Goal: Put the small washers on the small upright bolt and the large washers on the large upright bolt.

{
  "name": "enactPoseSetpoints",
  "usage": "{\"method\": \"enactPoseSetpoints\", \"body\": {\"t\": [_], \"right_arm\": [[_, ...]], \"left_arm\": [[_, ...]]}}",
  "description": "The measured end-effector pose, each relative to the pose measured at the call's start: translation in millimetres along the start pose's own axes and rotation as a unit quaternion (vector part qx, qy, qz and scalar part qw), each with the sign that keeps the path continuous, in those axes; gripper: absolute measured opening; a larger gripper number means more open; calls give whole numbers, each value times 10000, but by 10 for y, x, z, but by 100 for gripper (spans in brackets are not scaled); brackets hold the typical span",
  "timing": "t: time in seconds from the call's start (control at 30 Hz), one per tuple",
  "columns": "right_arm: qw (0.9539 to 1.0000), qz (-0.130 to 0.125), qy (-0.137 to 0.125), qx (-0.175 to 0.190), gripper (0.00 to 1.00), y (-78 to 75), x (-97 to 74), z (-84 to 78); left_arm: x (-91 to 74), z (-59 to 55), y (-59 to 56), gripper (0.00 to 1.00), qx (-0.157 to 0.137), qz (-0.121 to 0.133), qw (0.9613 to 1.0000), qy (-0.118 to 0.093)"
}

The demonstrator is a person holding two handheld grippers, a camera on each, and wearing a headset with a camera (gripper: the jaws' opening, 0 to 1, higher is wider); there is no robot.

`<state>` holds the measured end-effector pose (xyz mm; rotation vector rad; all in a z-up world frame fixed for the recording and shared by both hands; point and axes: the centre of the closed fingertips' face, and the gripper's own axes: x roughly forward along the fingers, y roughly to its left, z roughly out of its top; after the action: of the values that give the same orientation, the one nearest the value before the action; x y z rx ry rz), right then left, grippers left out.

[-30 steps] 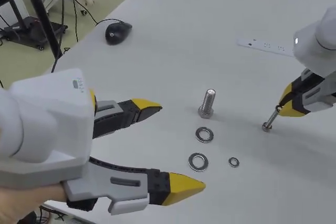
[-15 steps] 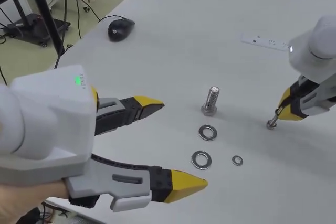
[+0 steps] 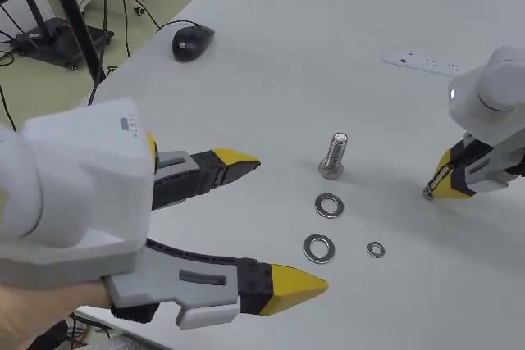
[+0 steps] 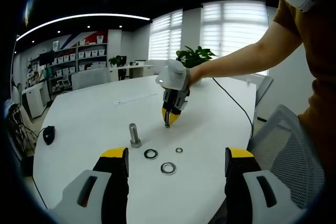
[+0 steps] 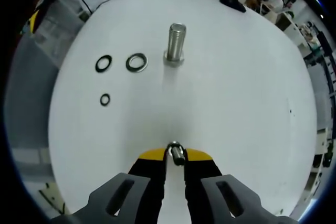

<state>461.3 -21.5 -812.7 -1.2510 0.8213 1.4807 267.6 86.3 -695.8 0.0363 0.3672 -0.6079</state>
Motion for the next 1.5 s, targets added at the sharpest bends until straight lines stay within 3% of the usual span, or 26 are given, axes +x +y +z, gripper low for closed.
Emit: {"method": "enactPoseSetpoints", "body": {"t": [0.37, 0.63, 0.8, 0.97, 1.23, 1.5], "right_arm": [[10000, -52, -34, -1, 15, 1, -18, -2], [9999, -130, -24, 81, 15, 67, -179, -74], [9999, -61, -106, 120, 15, 254, -265, -50], [9993, 114, -338, 133, 14, 485, -263, 123], [9979, 422, -480, -108, 14, 817, -99, 408], [9961, 647, -522, -282, 15, 999, 94, 579]], "left_arm": [[-3, 3, -5, 74, -9, 5, 10000, -19], [-15, 17, -1, 74, 35, 26, 10000, -26], [-12, 49, -25, 74, 70, 14, 9999, -73], [-10, 73, -46, 74, 106, 3, 9999, -100], [-51, 83, -75, 74, 110, 1, 9998, -148], [-91, 75, -58, 74, 103, 38, 9998, -165]]}}
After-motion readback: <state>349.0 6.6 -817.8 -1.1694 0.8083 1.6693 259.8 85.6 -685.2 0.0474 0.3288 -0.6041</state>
